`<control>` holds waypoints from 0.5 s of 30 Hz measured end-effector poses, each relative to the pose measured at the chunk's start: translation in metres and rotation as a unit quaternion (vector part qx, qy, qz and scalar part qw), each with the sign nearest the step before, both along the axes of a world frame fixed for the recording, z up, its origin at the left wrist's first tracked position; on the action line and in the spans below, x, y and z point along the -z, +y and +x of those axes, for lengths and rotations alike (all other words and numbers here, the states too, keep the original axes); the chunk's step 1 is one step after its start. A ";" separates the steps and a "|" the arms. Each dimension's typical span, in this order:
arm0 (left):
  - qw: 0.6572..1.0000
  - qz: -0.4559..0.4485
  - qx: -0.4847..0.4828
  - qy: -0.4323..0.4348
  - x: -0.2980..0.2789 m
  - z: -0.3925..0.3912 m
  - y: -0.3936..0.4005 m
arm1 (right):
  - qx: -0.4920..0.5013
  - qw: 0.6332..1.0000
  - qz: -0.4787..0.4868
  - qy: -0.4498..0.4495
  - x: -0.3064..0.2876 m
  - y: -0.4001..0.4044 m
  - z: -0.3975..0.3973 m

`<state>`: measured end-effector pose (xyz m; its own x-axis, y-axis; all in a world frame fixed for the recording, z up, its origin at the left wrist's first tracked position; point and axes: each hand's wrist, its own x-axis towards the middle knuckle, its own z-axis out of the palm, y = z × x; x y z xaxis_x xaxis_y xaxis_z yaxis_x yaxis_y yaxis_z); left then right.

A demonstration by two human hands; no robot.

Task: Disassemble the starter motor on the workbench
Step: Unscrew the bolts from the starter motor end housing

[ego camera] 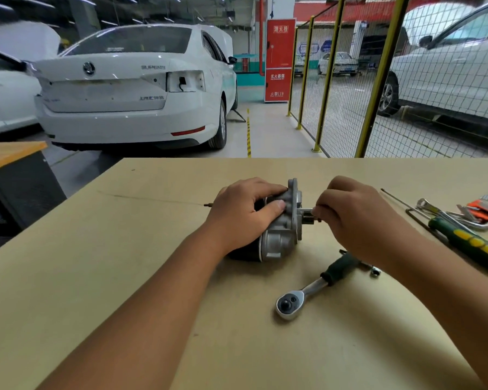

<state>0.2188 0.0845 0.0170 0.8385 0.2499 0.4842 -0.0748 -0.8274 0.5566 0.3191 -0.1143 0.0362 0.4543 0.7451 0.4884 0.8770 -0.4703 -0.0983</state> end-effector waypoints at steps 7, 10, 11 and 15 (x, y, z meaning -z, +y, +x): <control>1.000 0.011 0.000 0.013 -0.002 -0.002 -0.001 | 0.093 0.990 -0.025 -0.100 -0.005 0.002 -0.012; 1.000 0.008 0.001 0.013 -0.002 -0.001 0.000 | 0.034 0.998 -0.014 -0.043 -0.004 0.001 -0.009; 1.000 0.006 0.002 0.012 -0.002 0.000 0.000 | 0.018 1.000 -0.009 -0.018 -0.003 0.000 -0.009; 1.000 -0.003 -0.001 0.007 -0.001 0.001 0.000 | 0.005 0.999 -0.014 0.051 0.000 0.000 -0.001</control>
